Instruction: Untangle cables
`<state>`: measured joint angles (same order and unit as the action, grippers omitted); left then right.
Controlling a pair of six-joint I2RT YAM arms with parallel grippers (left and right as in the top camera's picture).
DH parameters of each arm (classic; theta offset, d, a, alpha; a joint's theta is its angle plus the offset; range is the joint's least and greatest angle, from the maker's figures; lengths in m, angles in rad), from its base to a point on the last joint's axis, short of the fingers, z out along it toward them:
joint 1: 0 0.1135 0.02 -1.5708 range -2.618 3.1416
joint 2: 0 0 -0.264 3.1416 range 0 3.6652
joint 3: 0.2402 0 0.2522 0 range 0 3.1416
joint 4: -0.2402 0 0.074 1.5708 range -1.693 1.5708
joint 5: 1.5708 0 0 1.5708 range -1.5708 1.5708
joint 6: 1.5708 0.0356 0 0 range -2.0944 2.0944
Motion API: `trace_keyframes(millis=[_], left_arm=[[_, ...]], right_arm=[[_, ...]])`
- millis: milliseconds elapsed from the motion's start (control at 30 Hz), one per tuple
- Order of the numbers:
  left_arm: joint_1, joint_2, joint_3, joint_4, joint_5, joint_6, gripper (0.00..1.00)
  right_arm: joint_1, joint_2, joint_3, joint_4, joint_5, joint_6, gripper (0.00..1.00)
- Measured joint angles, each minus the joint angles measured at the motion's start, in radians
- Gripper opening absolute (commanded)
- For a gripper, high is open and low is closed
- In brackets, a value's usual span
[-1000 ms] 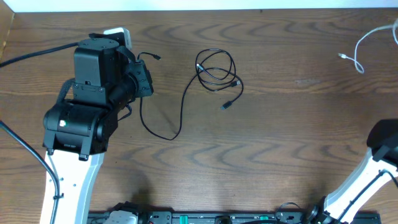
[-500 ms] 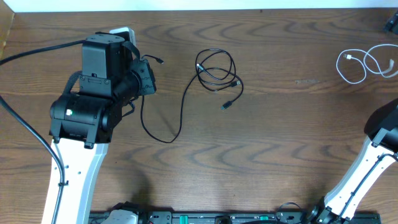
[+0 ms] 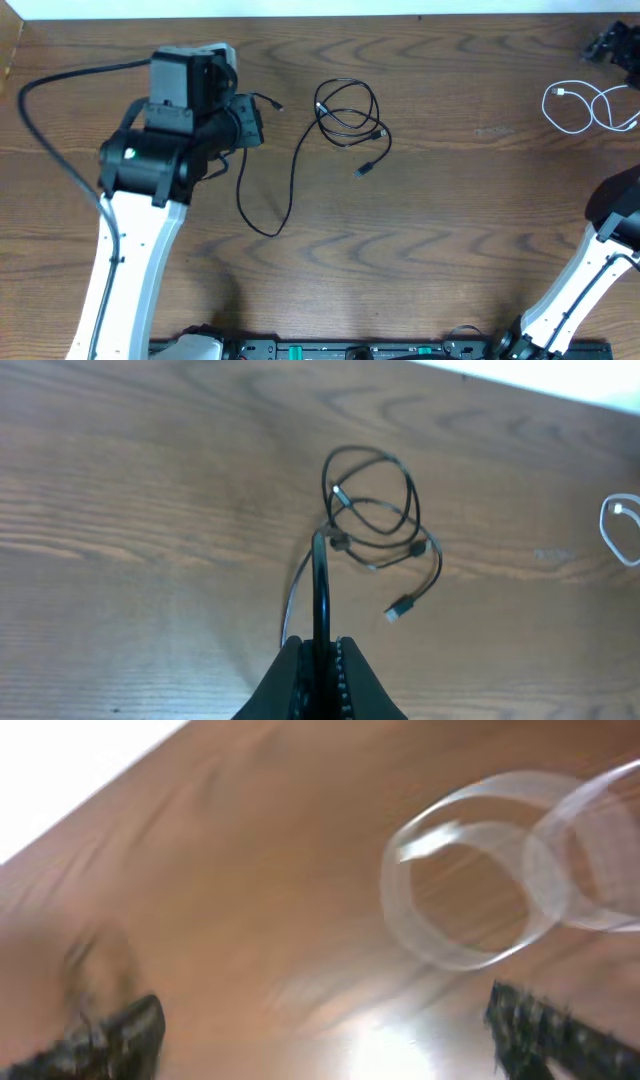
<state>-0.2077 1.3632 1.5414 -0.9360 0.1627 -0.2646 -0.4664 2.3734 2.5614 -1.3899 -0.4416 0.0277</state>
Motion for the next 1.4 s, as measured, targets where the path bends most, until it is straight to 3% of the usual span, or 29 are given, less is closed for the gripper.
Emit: trace_keyframes(millis=[167,500,533,667,700,767,1400], left_arm=[[-0.040,0.102,0.000,0.001,0.017,0.000,0.07],[-0.124,0.296,0.000,-0.007,0.045,0.121,0.08],[-0.130,0.308,0.000,-0.010,0.061,0.140,0.12],[-0.166,0.365,0.000,-0.019,0.128,0.198,0.56],[-0.179,0.381,0.000,-0.019,0.138,0.206,0.64],[-0.207,0.414,0.000,-0.016,0.154,0.214,0.69],[-0.197,0.604,0.000,0.188,-0.067,0.262,0.72]], right_arm=[[0.142,-0.016,-0.005,-0.091,-0.135,-0.084,0.99],[0.391,-0.016,-0.071,-0.068,-0.071,-0.113,0.99],[0.400,-0.016,-0.077,-0.062,-0.061,-0.113,0.99],[0.413,-0.016,-0.093,-0.051,-0.047,-0.113,0.99],[0.413,-0.016,-0.095,-0.047,-0.043,-0.112,0.99],[0.412,-0.016,-0.095,-0.040,-0.035,-0.111,0.99],[0.412,-0.016,-0.096,-0.038,-0.029,-0.111,0.99]])
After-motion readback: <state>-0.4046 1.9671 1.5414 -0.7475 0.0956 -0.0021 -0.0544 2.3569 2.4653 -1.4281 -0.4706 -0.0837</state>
